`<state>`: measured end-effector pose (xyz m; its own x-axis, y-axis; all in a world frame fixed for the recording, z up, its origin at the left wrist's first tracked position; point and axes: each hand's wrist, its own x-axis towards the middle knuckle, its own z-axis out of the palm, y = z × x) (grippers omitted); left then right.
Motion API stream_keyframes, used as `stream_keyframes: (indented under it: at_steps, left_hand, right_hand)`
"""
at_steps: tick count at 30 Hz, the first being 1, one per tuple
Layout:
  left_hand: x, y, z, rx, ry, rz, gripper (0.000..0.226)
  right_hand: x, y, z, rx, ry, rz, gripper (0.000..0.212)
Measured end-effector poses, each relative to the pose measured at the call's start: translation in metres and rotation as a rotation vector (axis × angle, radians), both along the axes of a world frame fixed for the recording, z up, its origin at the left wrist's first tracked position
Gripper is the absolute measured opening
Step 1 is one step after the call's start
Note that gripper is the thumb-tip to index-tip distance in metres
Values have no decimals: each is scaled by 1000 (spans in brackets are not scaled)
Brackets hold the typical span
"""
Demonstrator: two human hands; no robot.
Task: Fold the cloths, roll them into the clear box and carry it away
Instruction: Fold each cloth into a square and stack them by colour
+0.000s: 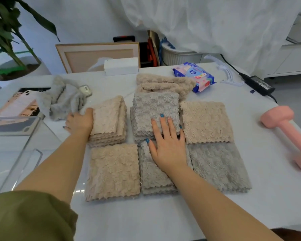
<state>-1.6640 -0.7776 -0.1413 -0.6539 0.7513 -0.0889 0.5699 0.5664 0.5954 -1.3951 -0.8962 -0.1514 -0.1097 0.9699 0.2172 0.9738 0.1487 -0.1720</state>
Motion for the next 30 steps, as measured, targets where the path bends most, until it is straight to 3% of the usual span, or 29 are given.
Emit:
stream_keyframes:
  at_steps: [6, 9, 13, 18, 23, 26, 30]
  left_hand:
    - [8, -14, 48, 425, -199, 47, 40]
    - [29, -28, 83, 595, -323, -64, 17]
    - [58, -49, 122, 694, -405, -313, 16]
    - [80, -79, 167, 794, -532, -532, 29]
    - [80, -104, 223, 897, -484, -630, 31]
    - [83, -125, 240, 845, -422, -801, 33]
    - [100, -156, 240, 792, -572, -866, 29]
  right_hand:
    - [-1, -5, 5, -29, 2, -13, 63]
    - [2, -9, 12, -111, 1, 8, 65]
    - [6, -9, 36, -220, 71, 13, 59]
    - [-3, -32, 72, -24, 474, -109, 50]
    - [-25, -65, 97, -323, 1095, 73, 44]
    - [-35, -67, 110, -274, 1198, 90, 59]
    - [-35, -72, 123, -200, 1282, 36, 89]
